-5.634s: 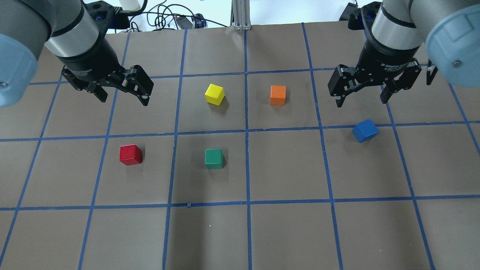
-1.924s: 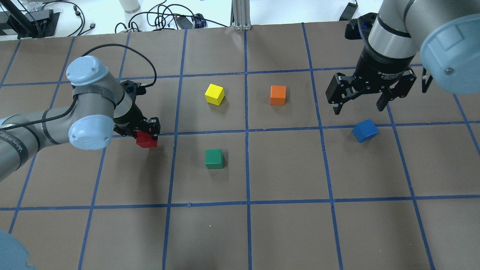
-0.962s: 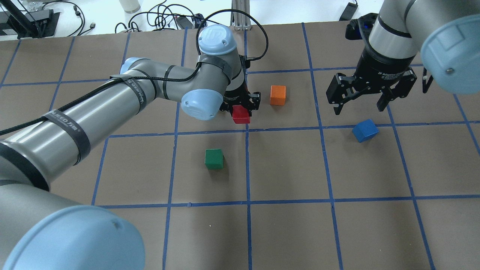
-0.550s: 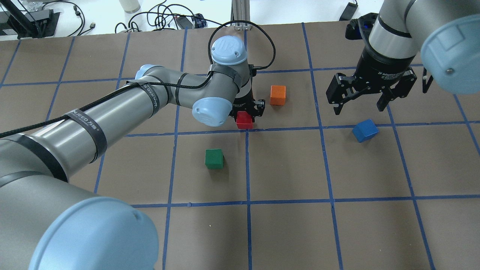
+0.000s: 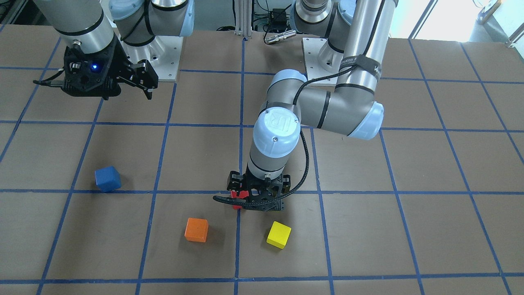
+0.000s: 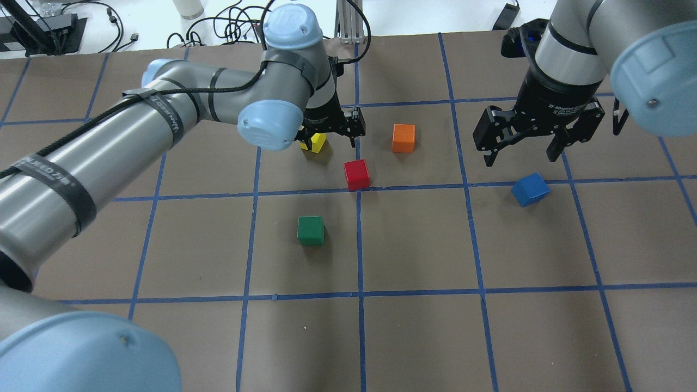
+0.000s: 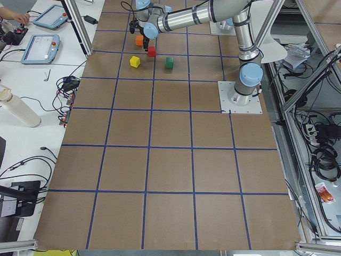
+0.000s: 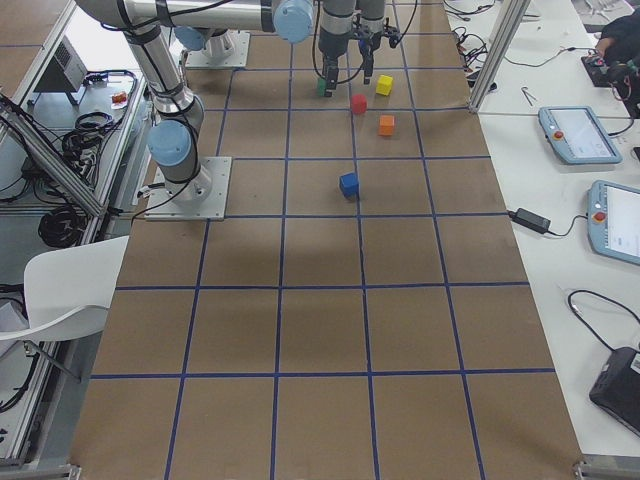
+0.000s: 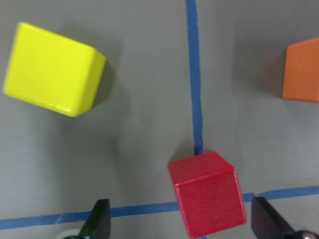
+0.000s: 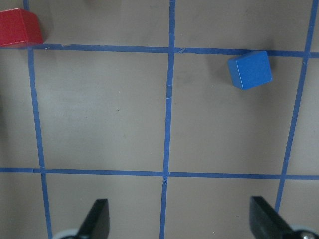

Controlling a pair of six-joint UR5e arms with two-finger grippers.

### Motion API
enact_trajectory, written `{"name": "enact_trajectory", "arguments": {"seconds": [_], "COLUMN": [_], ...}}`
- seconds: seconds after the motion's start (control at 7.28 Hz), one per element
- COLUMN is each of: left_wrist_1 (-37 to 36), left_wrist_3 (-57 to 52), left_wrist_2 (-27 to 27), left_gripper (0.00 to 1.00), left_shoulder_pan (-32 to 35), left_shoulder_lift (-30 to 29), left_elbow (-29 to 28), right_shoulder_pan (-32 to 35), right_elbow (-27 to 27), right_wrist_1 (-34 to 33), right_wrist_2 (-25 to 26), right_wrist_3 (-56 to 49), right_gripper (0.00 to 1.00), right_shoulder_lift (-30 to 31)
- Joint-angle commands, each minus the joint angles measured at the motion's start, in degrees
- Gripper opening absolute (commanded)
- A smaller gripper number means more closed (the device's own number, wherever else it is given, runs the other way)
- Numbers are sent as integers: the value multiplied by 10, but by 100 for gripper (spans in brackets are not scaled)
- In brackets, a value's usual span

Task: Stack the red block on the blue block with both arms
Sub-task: 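Release the red cube near the yellow cube and raise the left gripper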

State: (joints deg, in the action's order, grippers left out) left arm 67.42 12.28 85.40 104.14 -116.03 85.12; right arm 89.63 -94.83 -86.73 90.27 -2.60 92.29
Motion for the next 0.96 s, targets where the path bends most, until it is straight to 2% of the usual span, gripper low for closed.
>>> {"name": "enact_trajectory", "arguments": {"seconds": [0.0,0.27,0.41,0.55,0.69,0.82], "left_wrist_1": [156,258,317,321,286,202], "left_wrist_3": [-137,-203,-205,-205,-205,-205], "left_wrist_2": [6,7,7,6,6,6], "left_gripper": [100,100,100,100,100,100], "left_shoulder_pan": [-61,-117,-116,-115,-125,-126], "left_shoulder_lift": [81,162,210,247,253,253], "left_elbow": [-29,-25,-22,-10,9,34], "right_shoulder_pan": [-1,3,4,4,0,5], "right_elbow": [0,1,1,1,1,3], "right_wrist_1": [1,-5,-11,-13,-23,-42], "right_wrist_2": [1,-1,1,-10,24,54], "right_wrist_3": [0,5,14,15,7,7], "right_gripper": [100,100,100,100,100,100], "right_shoulder_lift": [0,1,-2,-9,-27,-37]}}
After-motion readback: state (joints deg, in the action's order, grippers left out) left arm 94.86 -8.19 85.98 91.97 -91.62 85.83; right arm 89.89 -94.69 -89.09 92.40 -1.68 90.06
